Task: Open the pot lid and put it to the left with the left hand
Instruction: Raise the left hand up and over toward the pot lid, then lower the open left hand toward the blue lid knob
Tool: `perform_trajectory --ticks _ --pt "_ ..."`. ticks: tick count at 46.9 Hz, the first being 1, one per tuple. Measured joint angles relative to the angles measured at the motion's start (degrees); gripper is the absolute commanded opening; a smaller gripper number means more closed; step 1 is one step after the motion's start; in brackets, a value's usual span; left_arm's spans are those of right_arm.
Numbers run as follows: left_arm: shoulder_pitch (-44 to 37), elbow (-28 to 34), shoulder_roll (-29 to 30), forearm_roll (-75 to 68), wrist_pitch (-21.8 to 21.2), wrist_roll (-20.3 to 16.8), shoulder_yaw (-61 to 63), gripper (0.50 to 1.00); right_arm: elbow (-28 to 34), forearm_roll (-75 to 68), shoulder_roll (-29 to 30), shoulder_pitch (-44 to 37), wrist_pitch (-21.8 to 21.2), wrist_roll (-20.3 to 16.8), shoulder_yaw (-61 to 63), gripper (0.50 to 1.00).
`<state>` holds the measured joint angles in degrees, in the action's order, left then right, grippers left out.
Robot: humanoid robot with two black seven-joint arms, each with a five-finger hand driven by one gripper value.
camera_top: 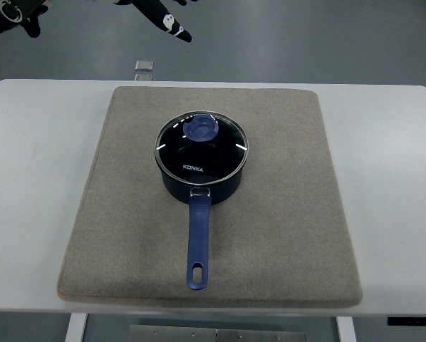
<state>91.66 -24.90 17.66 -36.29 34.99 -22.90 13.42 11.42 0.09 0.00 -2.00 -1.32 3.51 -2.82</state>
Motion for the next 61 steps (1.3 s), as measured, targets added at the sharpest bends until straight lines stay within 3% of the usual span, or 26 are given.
perform_trajectory --ticks 12,27,35,47,61 --pt "1.3 -18.5 7.8 -12.2 0.0 -0.1 -1.0 0.958 0.0 0.0 0.0 0.0 0.0 0.0 0.0 0.917" --pt "1.5 -23.4 9.0 -14.6 0.0 0.0 -6.4 0.969 0.0 0.0 0.0 0.0 0.0 0.0 0.0 0.917" --pt "0.7 -22.7 9.2 -13.6 0.0 0.3 -9.8 0.984 0.0 0.0 0.0 0.0 0.0 0.0 0.0 0.917" --pt "-1.9 -16.2 8.3 -11.0 0.0 0.4 -22.7 0.984 0.0 0.0 0.0 0.0 0.0 0.0 0.0 0.915" --pt "-5.4 -16.1 5.4 -9.4 0.0 0.5 -22.2 0.981 0.0 0.0 0.0 0.0 0.0 0.0 0.0 0.917"
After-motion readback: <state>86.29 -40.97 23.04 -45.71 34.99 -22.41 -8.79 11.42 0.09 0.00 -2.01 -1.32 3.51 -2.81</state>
